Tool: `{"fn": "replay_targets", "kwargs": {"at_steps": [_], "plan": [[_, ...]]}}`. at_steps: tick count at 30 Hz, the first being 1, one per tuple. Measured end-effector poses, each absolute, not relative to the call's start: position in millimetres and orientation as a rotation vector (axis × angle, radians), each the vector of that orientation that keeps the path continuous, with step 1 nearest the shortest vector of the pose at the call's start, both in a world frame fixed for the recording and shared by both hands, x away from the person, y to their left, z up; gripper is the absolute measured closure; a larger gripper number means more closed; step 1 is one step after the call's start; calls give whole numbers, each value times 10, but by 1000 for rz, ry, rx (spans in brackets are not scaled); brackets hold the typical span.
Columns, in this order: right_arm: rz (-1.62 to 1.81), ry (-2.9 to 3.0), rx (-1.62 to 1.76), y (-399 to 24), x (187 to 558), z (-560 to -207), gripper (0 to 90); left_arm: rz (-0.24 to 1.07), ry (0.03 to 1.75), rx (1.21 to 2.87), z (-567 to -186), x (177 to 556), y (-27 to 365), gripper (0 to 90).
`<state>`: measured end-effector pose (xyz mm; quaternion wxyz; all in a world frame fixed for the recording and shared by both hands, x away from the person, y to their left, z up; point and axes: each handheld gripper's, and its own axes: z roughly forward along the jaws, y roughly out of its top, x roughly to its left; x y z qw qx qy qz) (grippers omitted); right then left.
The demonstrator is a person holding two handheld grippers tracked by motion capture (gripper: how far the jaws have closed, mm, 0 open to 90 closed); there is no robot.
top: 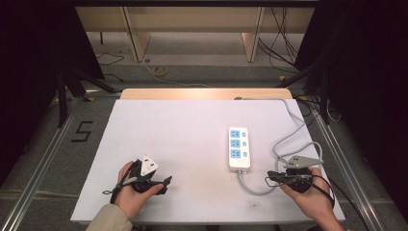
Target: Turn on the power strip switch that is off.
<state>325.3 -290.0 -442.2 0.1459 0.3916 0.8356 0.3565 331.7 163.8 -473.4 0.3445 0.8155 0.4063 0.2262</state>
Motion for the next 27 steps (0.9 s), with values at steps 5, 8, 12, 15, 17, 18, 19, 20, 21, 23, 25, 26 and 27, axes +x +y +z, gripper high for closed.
{"fn": "replay_targets", "kwargs": {"at_steps": [5, 8, 12, 15, 17, 18, 19, 20, 21, 23, 25, 26, 27], "plan": [[1009, 2422, 1136, -2883, 3278, -4417, 900, 591, 1057, 2115, -4733, 3321, 1643, 169], [1001, 2428, 1142, -2871, 3290, -4413, 900, 593, 1057, 2116, -4731, 3321, 1646, 169], [993, 2433, 1141, -2853, 3307, -4407, 900, 594, 1057, 2116, -4729, 3320, 1646, 169], [989, 2432, 1147, -2842, 3321, -4400, 900, 596, 1059, 2113, -4731, 3321, 1644, 169], [984, 2435, 1146, -2837, 3333, -4396, 900, 600, 1055, 2117, -4728, 3322, 1648, 169], [983, 2434, 1149, -2833, 3336, -4394, 900, 601, 1056, 2116, -4727, 3320, 1648, 169], [979, 2438, 1147, -2832, 3344, -4389, 900, 602, 1056, 2116, -4727, 3321, 1649, 169], [978, 2439, 1144, -2829, 3350, -4387, 900, 601, 1056, 2116, -4727, 3321, 1649, 169], [975, 2440, 1147, -2825, 3352, -4385, 900, 601, 1056, 2117, -4728, 3321, 1649, 169], [971, 2442, 1148, -2818, 3361, -4381, 900, 600, 1055, 2116, -4730, 3321, 1649, 169], [969, 2443, 1149, -2811, 3374, -4379, 900, 603, 1055, 2116, -4727, 3321, 1649, 169], [969, 2444, 1152, -2808, 3378, -4377, 900, 604, 1055, 2114, -4728, 3321, 1649, 169], [966, 2447, 1148, -2806, 3385, -4376, 900, 603, 1055, 2114, -4727, 3321, 1649, 168]]}}
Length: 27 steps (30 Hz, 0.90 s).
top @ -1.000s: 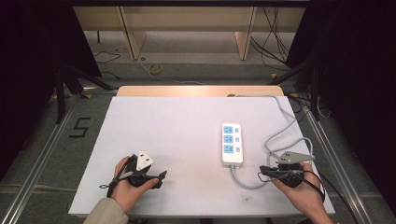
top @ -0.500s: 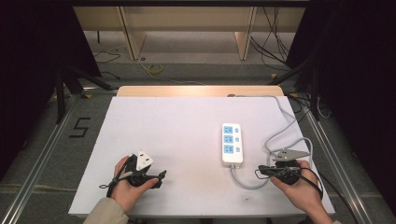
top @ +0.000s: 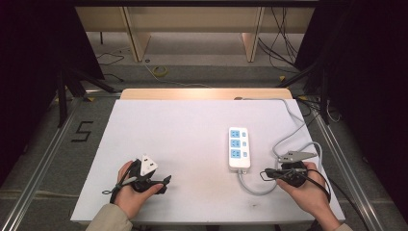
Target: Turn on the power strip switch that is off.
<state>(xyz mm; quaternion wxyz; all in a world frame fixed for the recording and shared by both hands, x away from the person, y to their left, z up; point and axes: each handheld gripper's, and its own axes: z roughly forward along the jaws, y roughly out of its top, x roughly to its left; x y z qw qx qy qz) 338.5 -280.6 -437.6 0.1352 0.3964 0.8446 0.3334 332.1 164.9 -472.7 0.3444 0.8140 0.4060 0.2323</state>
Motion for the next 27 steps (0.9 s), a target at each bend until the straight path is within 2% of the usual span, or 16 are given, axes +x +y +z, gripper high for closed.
{"fn": "replay_targets", "kwargs": {"at_steps": [27], "plan": [[923, 2470, 1163, -2706, 3496, -4300, 900, 611, 1052, 2111, -4725, 3319, 1648, 169]]}}
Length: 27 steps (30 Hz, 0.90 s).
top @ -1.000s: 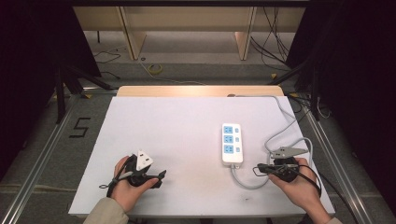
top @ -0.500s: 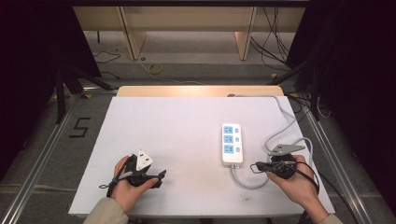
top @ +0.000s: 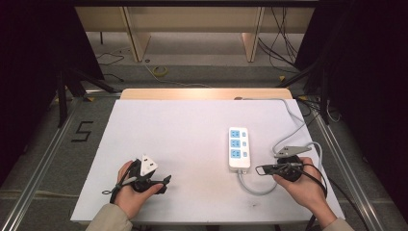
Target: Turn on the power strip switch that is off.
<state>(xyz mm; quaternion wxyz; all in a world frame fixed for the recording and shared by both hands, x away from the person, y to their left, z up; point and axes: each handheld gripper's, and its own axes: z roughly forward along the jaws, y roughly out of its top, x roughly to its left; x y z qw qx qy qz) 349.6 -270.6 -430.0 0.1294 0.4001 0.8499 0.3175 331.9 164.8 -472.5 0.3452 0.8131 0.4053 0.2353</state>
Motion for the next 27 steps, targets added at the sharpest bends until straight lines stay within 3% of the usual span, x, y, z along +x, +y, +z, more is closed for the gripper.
{"fn": "replay_targets", "kwargs": {"at_steps": [27], "plan": [[889, 2497, 1188, -2633, 3630, -4249, 900, 617, 1048, 2108, -4722, 3318, 1645, 169]]}}
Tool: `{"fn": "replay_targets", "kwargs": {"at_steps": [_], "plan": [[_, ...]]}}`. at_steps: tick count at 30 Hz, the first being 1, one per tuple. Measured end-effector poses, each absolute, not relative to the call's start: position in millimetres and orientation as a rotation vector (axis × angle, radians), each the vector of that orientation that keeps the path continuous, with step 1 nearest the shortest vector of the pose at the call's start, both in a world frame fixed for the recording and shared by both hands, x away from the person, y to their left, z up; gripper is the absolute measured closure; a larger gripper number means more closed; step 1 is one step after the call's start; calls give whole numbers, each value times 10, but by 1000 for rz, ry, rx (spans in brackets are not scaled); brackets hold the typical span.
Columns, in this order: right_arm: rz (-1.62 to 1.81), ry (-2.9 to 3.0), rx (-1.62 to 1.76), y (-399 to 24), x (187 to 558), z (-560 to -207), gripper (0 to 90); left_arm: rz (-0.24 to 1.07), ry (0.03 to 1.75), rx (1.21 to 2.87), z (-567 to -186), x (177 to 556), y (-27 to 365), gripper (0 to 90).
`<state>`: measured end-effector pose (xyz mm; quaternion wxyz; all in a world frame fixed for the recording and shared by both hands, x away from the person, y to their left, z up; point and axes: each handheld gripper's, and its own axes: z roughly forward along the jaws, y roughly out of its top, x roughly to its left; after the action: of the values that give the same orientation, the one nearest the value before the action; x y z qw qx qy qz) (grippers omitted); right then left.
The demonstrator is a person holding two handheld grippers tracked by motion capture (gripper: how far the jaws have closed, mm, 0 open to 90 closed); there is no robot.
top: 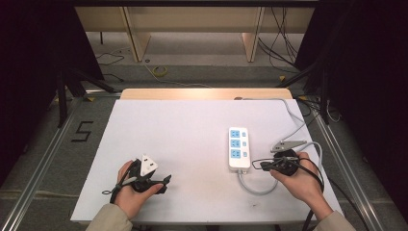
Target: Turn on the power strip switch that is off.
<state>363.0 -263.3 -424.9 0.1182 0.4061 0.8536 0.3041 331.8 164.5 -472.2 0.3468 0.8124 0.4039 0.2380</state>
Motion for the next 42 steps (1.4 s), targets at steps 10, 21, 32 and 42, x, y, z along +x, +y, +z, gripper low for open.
{"fn": "replay_targets", "kwargs": {"at_steps": [10, 21, 32, 42], "plan": [[884, 2500, 1200, -2608, 3684, -4215, 900, 618, 1048, 2109, -4724, 3319, 1644, 169], [881, 2502, 1204, -2583, 3741, -4186, 900, 618, 1046, 2112, -4726, 3317, 1643, 170], [873, 2505, 1213, -2586, 3787, -4174, 900, 620, 1046, 2112, -4727, 3316, 1637, 170], [860, 2508, 1222, -2580, 3839, -4142, 900, 619, 1046, 2110, -4732, 3315, 1631, 171]]}}
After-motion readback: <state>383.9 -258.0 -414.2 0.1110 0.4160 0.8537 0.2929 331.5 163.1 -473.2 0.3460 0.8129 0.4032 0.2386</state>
